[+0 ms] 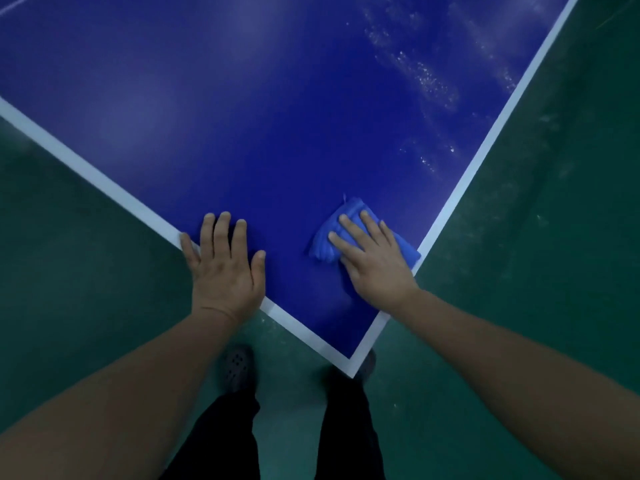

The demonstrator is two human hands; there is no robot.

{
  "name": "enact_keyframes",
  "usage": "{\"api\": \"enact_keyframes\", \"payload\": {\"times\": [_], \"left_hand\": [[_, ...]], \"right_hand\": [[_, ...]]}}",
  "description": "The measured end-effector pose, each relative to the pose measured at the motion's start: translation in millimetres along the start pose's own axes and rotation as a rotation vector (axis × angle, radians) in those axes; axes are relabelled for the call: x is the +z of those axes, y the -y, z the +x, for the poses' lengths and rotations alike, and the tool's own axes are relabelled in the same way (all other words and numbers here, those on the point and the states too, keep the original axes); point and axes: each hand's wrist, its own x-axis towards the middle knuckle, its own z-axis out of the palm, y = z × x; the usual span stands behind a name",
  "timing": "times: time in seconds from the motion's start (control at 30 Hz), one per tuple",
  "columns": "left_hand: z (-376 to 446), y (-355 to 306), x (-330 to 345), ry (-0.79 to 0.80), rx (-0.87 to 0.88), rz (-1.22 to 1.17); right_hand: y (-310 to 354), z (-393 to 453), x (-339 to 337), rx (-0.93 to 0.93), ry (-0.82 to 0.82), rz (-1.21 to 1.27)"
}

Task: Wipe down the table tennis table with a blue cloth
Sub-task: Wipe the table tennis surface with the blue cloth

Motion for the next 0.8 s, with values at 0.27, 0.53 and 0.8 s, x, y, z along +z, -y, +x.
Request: {"api": "enact_keyframes", "payload": {"times": [0.27, 0.53, 0.8], "left_hand": [[-10.7, -14.0, -2.0, -0.05, -0.145, 0.038], [8.4, -84.2, 3.5, -0.089, -0.175, -0.016], [29.5, -90.2, 13.4, -0.043, -0.239, -0.011]], "right_hand": [[9.6, -87.7, 23.7, -0.56, 0.092, -0.006], [-95.5, 8.3, -12.6, -0.011, 0.003, 0.021], [-83.1, -14.3, 2.5, -0.066, 0.037, 0.005]]}}
